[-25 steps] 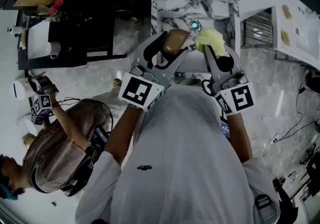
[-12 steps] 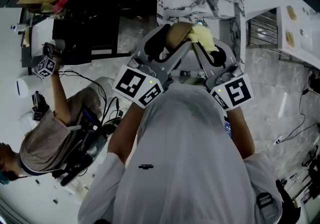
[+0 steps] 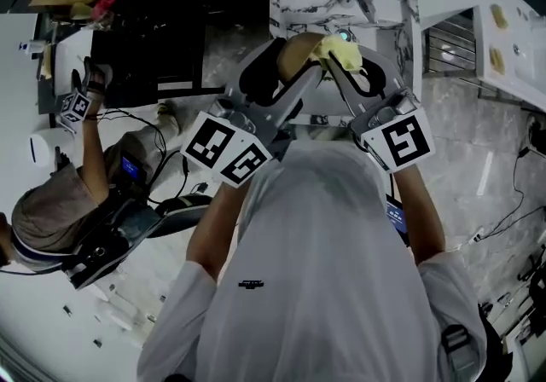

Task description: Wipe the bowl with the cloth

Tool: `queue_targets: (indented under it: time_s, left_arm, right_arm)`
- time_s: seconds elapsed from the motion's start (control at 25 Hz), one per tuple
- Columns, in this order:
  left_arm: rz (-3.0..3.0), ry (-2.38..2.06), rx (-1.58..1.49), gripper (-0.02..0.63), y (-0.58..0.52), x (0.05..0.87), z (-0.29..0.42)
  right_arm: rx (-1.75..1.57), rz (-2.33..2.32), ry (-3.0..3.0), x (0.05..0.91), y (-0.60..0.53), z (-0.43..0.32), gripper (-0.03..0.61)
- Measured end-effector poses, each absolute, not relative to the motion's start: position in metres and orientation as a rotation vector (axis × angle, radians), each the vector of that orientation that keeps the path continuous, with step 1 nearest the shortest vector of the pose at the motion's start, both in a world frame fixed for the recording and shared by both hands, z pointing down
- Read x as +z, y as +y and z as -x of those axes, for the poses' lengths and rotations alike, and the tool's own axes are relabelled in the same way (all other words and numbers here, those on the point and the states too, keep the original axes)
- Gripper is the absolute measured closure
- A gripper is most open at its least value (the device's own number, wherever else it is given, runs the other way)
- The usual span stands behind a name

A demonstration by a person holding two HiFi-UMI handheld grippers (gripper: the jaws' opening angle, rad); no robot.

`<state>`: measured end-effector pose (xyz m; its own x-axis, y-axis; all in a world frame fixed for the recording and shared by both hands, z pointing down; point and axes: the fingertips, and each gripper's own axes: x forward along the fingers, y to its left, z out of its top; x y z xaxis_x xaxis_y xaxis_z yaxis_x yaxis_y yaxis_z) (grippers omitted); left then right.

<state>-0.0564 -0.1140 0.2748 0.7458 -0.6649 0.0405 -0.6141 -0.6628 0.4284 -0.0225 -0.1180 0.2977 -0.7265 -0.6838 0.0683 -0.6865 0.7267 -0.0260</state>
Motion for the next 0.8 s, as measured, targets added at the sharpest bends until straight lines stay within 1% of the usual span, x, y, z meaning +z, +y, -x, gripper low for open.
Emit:
queue_targets:
  time_s: [0.32,0.8]
  left_arm:
    - [-2.461,-0.998,-0.249,0.336,-0.122,0.259,0.069]
    - [-2.391,-1.028,-0.319,0.336,-0.132,0.256,0.072]
  right_arm:
    - [0.027,-1.126,-2.871,0.296,-0.116,0.030,0.538]
    - [0.128,-1.088,-2.900,0.298,-0.094,0.033,0.538]
